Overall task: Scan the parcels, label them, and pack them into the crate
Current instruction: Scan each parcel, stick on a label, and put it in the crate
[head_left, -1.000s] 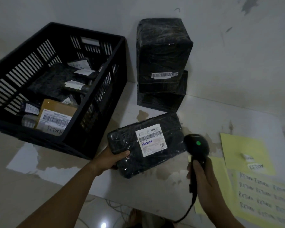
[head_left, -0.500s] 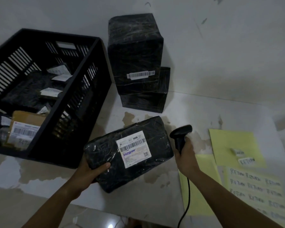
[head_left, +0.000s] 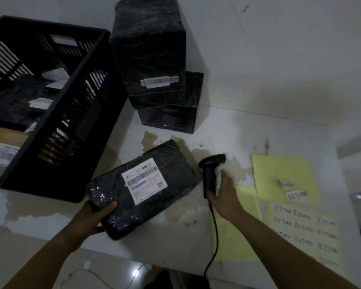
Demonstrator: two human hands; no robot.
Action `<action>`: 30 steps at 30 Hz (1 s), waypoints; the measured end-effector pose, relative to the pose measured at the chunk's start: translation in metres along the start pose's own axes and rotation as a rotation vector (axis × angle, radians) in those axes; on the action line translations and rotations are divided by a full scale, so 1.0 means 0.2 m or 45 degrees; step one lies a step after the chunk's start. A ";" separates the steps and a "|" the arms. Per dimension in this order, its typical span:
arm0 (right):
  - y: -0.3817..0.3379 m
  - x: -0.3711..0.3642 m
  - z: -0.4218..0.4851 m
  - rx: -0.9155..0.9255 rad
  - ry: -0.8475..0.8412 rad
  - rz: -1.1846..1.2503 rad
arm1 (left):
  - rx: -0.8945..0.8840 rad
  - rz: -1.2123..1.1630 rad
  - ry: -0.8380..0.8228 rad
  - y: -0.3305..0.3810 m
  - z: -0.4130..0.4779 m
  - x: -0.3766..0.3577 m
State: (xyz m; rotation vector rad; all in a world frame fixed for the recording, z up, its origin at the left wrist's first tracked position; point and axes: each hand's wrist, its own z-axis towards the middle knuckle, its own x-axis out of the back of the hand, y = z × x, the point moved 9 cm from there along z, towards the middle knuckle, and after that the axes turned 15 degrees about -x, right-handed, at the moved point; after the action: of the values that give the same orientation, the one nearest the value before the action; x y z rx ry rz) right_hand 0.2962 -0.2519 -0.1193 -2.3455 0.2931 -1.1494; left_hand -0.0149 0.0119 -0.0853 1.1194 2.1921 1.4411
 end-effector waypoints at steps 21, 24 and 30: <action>0.87 1.03 0.05 -0.240 0.436 0.107 | -1.142 1.102 -0.922 0.34 -0.35 -1.69; 0.88 1.05 0.13 -0.222 0.420 -0.008 | -0.998 1.307 -1.112 0.17 -0.32 -1.90; 0.89 1.02 0.26 -0.292 0.342 -0.185 | -0.741 1.617 -1.245 0.00 -0.26 -1.95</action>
State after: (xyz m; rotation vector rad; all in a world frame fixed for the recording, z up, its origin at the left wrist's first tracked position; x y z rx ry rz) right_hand 0.4680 -0.4675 -0.1024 -2.4383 0.3705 -1.5807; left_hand 0.2098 -0.3086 -0.1273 2.3529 0.2516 1.1962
